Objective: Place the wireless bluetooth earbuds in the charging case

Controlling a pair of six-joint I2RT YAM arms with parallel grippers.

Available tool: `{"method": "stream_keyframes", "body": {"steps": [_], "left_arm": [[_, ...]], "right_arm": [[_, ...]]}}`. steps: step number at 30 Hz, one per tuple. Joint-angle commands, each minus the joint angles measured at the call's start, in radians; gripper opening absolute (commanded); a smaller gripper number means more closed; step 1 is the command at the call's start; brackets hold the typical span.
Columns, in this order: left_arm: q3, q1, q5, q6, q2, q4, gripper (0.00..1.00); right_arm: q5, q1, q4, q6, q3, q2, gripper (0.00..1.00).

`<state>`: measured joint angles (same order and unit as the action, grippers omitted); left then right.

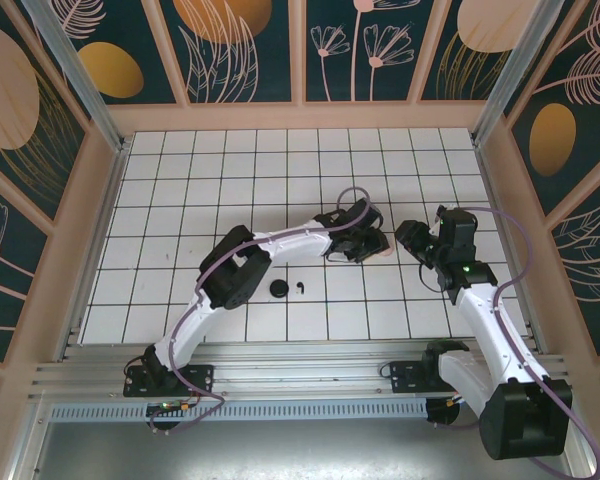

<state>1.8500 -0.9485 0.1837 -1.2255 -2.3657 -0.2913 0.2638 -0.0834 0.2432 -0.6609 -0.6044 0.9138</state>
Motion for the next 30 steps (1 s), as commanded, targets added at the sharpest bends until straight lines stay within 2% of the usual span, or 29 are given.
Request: {"method": "stream_keyframes", "body": {"steps": [1, 5, 8, 10, 14, 17, 23, 30], "left_arm": [[0.060, -0.003, -0.096, 0.100, 0.144, -0.220, 0.45], [0.036, -0.004, -0.177, 0.173, 0.270, -0.408, 0.48], [-0.073, -0.003, -0.228, 0.178, 0.395, -0.517, 0.50], [-0.207, -0.003, -0.233, 0.129, 0.494, -0.538, 0.52], [-0.539, -0.004, -0.229, -0.051, 0.714, -0.486, 0.52], [-0.684, -0.004, -0.256, -0.158, 0.822, -0.482, 0.53], [-0.765, 0.007, -0.309, -0.178, 0.854, -0.508, 0.56], [-0.750, 0.068, -0.237, -0.074, 0.754, -0.454, 0.57]], "right_arm": [[0.020, 0.012, -0.015, 0.015, -0.004, -0.012, 0.39], [0.045, 0.010, 0.002, 0.026, -0.025, 0.018, 0.39], [0.054, 0.010, 0.014, 0.033, -0.037, 0.035, 0.40], [0.060, 0.008, 0.012, 0.032, -0.032, 0.040, 0.40], [0.070, 0.005, -0.008, 0.020, -0.020, 0.051, 0.40], [0.081, 0.001, -0.021, 0.012, -0.016, 0.065, 0.40], [0.087, -0.010, -0.024, 0.012, -0.026, 0.092, 0.40], [0.074, -0.021, -0.009, 0.000, -0.017, 0.067, 0.41]]}}
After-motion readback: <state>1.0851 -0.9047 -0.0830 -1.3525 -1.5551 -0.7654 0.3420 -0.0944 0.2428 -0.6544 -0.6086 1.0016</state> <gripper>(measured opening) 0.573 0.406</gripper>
